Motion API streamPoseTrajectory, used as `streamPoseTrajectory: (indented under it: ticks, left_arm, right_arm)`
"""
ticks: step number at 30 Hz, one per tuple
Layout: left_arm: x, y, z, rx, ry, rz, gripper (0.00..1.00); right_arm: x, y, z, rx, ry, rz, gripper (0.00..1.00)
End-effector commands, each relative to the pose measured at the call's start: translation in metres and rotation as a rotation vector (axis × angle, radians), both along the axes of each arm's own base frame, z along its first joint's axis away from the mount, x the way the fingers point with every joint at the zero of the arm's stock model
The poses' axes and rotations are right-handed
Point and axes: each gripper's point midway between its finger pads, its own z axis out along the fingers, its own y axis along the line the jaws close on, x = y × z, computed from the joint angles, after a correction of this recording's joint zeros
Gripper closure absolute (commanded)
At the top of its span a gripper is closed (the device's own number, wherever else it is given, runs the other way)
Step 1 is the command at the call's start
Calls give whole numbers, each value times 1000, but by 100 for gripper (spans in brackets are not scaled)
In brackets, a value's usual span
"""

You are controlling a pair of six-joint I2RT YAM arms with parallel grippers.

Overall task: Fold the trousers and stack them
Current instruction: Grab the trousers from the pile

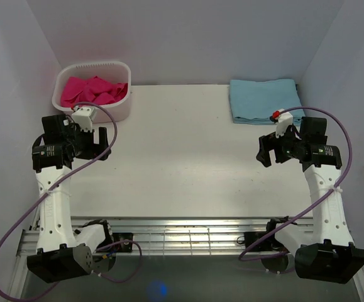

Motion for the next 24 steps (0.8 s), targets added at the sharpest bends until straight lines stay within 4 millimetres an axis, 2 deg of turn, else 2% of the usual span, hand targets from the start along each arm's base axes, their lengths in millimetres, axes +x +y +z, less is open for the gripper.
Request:
streamPoseTrajectory:
  ticks: [1,3,5,7,8,10,11,14,15,16,17,18,20,21,24]
  left_arm:
    - [14,11,33,40,-127,55,2]
    - [36,17,55,40,-197,85,2]
    - [72,24,81,12,-255,128,2]
    - [99,30,97,-16,-287,171,2]
    - [125,37,109,-27,-310,201,2]
    - [151,41,119,-66,-326,237,2]
    - [176,46,126,-83,-339,253,2]
    - [217,52,133,-104,-357,259,2]
    - [245,61,131,-99,-364,282,2]
    - [259,66,127,-98,-362,301,2]
    - [272,72,119,-93,-353,322,2]
    - [296,81,102,-86,-338,347,2]
    - [316,94,84,-54,-330,372,2]
    - [329,100,61,-43,-300,386,2]
    - [344,116,28,-8,-280,414,2]
  right_arm:
    - [22,-2,16,3,-72,-6,10]
    - [29,-1,12,28,-37,-25,10]
    - [35,1,9,53,-8,-36,10]
    - [36,3,6,75,19,-53,10]
    - [36,2,7,75,24,-59,10]
    - [36,1,8,66,14,-52,10]
    - [37,-1,9,51,5,-50,10]
    - [38,-7,12,13,8,-54,10]
    - [38,-10,10,-2,24,-67,10]
    - [37,-11,8,-7,29,-68,10]
    - [38,-12,6,-11,38,-70,10]
    - [37,-12,4,-10,48,-71,10]
    - [39,-11,0,-5,54,-69,10]
    - [40,-11,-2,0,63,-78,10]
    - [48,-9,-7,22,88,-79,10]
